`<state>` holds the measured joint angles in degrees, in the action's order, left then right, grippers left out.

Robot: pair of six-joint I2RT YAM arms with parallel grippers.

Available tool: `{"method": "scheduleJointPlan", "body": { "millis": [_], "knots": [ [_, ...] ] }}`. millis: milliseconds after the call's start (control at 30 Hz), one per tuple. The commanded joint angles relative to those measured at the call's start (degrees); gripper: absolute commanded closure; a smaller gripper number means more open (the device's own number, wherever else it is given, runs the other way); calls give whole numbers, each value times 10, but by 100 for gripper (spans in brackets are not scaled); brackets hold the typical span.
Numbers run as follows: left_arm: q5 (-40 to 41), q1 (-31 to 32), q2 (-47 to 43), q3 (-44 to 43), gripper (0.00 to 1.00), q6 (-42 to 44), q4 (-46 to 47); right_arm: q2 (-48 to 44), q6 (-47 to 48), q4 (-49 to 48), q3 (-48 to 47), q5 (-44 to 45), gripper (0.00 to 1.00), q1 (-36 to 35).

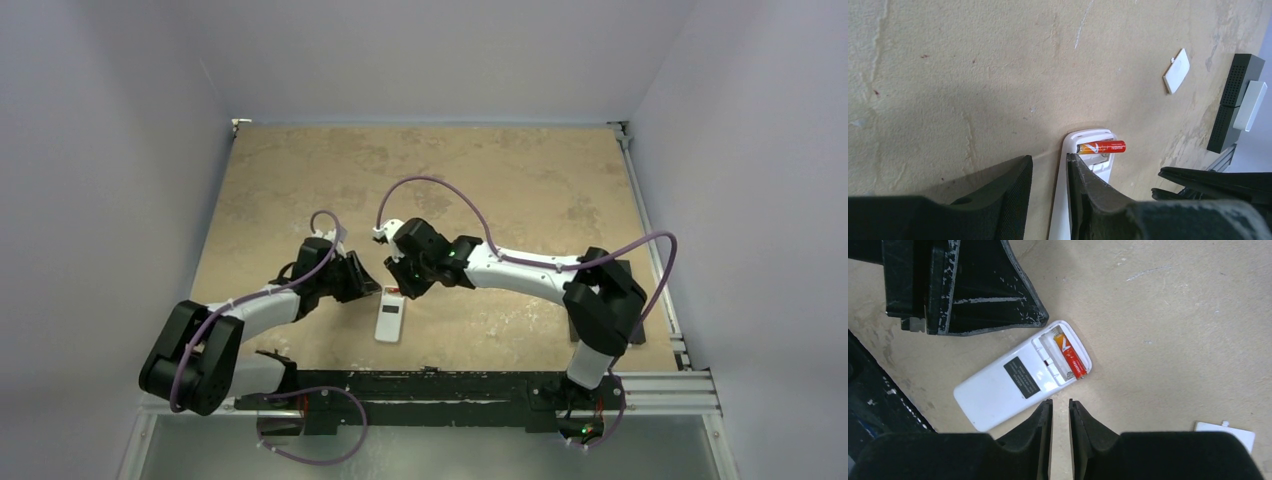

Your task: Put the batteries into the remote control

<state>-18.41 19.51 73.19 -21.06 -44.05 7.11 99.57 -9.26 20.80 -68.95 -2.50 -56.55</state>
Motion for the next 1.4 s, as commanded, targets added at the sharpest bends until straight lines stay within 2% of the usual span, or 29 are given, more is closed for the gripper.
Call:
{"method": "scheduleJointPlan", "body": {
  "millis": [0, 200, 633, 967, 1367],
  "knots": [
    [-20, -5, 12, 0, 69, -7, 44, -36, -65, -62, 24, 8, 76, 2],
    [-21, -5, 14, 3, 69, -10, 55, -42, -114, -97, 52, 17, 78, 3],
    [-49, -5, 34, 15, 79, -18, 104, -45, -159, -131, 78, 32, 83, 9],
    [-71, -5, 58, 29, 82, -30, 148, -51, -169, -142, 90, 37, 83, 13],
    [-72, -5, 47, 40, 83, -39, 143, -59, -184, -153, 112, 35, 82, 13]
  ]
}}
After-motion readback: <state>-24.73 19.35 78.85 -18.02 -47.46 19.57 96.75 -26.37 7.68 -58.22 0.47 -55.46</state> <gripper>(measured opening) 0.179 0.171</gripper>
